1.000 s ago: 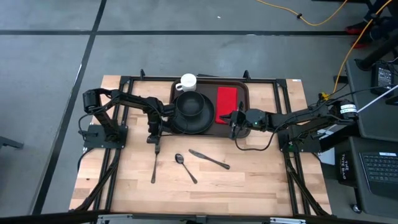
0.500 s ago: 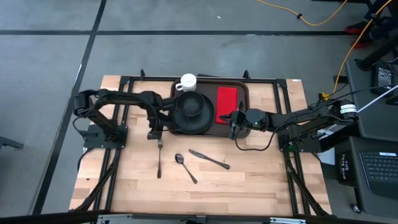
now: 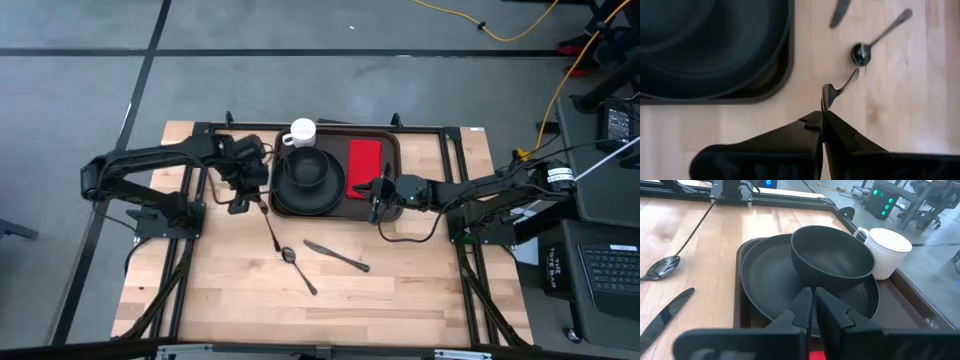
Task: Set up tray
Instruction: Put the black fork on the red table napkin
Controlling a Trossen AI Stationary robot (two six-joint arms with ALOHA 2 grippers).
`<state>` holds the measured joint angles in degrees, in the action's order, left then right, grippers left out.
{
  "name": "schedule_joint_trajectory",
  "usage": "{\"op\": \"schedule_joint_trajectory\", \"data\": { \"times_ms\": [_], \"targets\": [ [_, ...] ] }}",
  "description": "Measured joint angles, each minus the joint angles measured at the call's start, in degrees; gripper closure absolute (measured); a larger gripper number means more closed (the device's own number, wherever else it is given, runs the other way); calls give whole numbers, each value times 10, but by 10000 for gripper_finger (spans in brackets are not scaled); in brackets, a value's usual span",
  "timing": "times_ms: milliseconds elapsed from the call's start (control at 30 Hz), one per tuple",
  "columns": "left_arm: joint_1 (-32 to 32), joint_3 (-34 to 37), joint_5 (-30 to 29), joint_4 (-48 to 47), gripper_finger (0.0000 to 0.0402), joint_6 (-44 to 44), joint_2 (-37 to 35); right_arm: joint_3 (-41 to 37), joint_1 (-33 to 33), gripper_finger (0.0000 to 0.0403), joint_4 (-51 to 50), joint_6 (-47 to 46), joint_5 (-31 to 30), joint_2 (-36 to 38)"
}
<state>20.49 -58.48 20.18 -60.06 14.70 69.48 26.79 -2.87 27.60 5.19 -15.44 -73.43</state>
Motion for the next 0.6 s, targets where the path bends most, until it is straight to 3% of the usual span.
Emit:
{"op": "schedule_joint_trajectory", "data": {
  "times_ms": [400,600],
  "targets": [
    [0,-4,-39,60,400,20,-112,0,0,373,1,0,0,0],
    [0,-4,-56,155,400,81,-125,0,0,373,19,15,0,0]
  ]
}}
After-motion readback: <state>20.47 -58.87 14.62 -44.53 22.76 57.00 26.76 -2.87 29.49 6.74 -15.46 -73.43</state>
